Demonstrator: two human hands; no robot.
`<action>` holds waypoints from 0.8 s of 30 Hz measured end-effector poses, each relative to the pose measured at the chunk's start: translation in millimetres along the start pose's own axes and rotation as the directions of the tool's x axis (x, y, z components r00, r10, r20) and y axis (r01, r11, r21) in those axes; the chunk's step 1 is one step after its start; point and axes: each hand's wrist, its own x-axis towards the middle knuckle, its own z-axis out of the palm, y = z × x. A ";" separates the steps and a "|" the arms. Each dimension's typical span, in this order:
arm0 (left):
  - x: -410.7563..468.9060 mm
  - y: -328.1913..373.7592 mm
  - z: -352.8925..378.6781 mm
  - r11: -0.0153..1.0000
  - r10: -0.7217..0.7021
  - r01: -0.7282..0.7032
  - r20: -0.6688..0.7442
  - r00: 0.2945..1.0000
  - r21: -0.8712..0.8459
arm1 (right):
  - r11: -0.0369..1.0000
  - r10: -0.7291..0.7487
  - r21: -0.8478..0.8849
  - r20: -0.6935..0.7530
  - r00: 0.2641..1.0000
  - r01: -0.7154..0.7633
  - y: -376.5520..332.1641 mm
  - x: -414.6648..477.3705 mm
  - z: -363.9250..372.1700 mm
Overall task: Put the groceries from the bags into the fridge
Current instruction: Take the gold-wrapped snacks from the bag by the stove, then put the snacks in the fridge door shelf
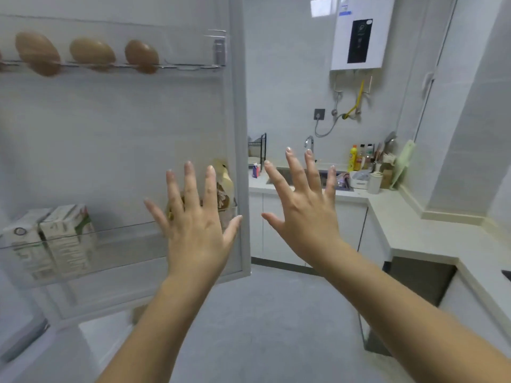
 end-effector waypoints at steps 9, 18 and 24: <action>-94.5 184.7 60.6 0.924 0.257 -0.207 0.120 0.959 -0.321 | 0.935 0.352 -0.135 0.218 0.910 -0.329 157.4 -157.7 -50.1; -199.4 331.4 83.7 0.813 0.470 -0.259 0.324 0.821 -0.522 | 0.740 0.672 -0.325 0.312 0.672 -0.589 256.0 -315.5 -105.7; -238.4 410.1 93.9 0.674 0.649 -0.312 0.335 0.683 -0.669 | 0.549 0.836 -0.409 0.251 0.488 -0.729 295.9 -383.8 -141.1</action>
